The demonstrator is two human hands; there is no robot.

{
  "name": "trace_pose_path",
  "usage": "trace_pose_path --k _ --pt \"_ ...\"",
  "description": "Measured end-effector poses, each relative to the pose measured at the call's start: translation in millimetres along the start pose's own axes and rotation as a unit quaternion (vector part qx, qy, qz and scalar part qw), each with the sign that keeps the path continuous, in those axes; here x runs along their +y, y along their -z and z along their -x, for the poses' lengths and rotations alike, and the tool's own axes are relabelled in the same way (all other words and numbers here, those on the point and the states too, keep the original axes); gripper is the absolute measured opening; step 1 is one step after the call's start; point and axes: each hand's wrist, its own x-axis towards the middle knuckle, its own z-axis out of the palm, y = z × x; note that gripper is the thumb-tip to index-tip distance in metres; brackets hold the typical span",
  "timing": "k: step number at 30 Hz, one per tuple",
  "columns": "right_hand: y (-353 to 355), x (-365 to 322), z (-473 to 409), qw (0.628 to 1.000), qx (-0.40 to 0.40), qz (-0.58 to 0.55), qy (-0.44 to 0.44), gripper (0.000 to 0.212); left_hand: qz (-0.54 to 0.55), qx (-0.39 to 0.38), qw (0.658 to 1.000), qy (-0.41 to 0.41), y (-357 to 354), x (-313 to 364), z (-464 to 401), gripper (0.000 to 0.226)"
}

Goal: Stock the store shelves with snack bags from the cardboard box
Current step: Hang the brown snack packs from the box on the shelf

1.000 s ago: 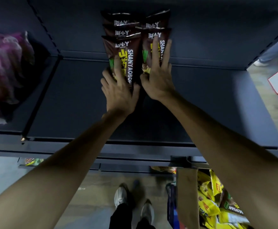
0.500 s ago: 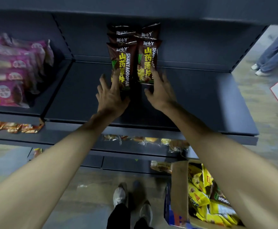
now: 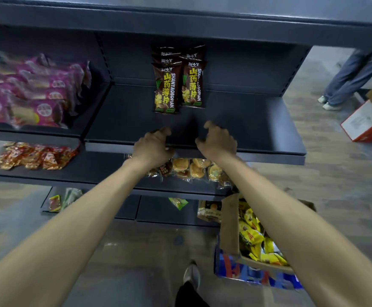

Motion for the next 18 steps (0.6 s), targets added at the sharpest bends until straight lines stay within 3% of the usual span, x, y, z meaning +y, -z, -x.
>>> trace_pose_path --k 3,9,18 --pt "12 0 35 1.000 -0.020 0.015 -0.002 0.045 0.011 -0.014 1.000 -0.017 -3 13 30 0.039" --pt "44 32 110 0.999 0.013 0.001 -0.052 0.041 0.009 -0.052 0.996 -0.067 -8 58 73 0.026" --pt "87 171 188 0.959 0.020 -0.096 -0.265 0.044 0.031 -0.175 0.973 -0.148 -90 149 115 0.023"
